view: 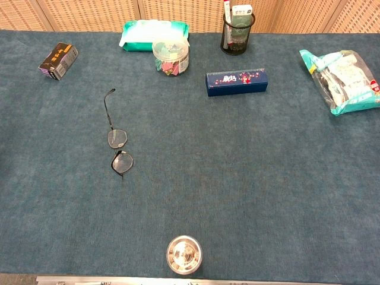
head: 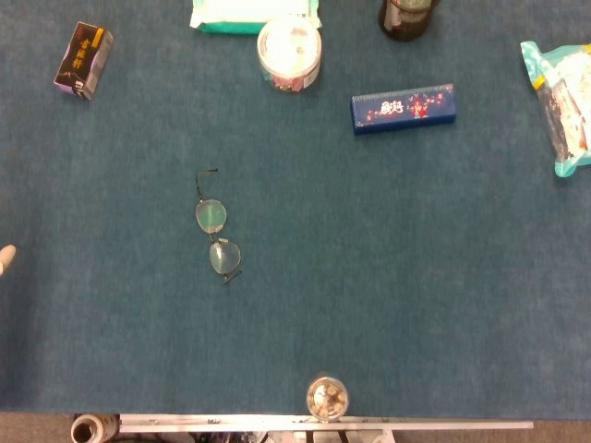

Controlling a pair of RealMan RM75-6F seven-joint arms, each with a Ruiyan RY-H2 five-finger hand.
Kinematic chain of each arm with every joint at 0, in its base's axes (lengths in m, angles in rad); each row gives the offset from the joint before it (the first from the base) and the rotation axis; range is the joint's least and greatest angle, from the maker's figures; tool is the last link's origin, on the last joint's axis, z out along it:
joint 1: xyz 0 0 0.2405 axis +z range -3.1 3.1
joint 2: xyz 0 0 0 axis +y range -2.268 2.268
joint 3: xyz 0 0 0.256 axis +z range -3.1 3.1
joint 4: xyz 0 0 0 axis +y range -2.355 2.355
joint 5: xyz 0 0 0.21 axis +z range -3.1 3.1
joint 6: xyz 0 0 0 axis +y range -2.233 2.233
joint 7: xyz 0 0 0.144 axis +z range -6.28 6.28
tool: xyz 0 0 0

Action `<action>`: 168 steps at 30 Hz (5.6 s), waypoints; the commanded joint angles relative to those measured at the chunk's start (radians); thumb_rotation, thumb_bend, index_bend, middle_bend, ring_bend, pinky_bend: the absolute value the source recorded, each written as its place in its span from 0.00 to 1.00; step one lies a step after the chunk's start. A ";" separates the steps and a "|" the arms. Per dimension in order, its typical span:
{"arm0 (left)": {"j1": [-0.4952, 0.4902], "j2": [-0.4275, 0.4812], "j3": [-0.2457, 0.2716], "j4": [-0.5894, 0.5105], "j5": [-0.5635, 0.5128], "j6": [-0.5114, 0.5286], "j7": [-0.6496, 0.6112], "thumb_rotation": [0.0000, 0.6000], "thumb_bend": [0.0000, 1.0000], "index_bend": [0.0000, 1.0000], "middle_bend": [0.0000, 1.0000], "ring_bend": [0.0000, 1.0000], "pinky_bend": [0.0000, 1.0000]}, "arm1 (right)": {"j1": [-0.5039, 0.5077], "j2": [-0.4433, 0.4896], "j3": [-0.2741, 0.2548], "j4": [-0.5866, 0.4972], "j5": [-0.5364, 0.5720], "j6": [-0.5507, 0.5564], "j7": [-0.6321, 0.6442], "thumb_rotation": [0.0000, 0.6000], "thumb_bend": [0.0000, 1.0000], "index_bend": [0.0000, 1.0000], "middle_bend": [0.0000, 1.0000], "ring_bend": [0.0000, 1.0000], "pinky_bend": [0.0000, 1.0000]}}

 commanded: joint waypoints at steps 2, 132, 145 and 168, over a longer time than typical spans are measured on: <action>0.004 -0.003 0.003 0.001 -0.005 -0.001 -0.001 1.00 0.12 0.39 0.40 0.42 0.54 | 0.001 -0.009 -0.003 0.015 0.006 -0.009 0.010 1.00 0.22 0.44 0.39 0.34 0.58; -0.531 -0.542 -0.076 0.512 0.014 -0.444 -0.536 1.00 0.04 0.00 0.00 0.13 0.32 | 0.126 -0.062 0.049 0.185 0.094 -0.150 0.078 1.00 0.22 0.44 0.39 0.34 0.58; -0.545 -0.571 -0.077 0.552 -0.004 -0.453 -0.550 1.00 0.04 0.00 0.00 0.13 0.32 | 0.120 -0.059 0.042 0.183 0.097 -0.149 0.082 1.00 0.22 0.43 0.39 0.34 0.58; -0.554 -0.610 -0.077 0.650 -0.042 -0.481 -0.533 1.00 0.04 0.00 0.00 0.13 0.32 | 0.117 -0.064 0.039 0.174 0.095 -0.142 0.076 1.00 0.22 0.44 0.39 0.34 0.58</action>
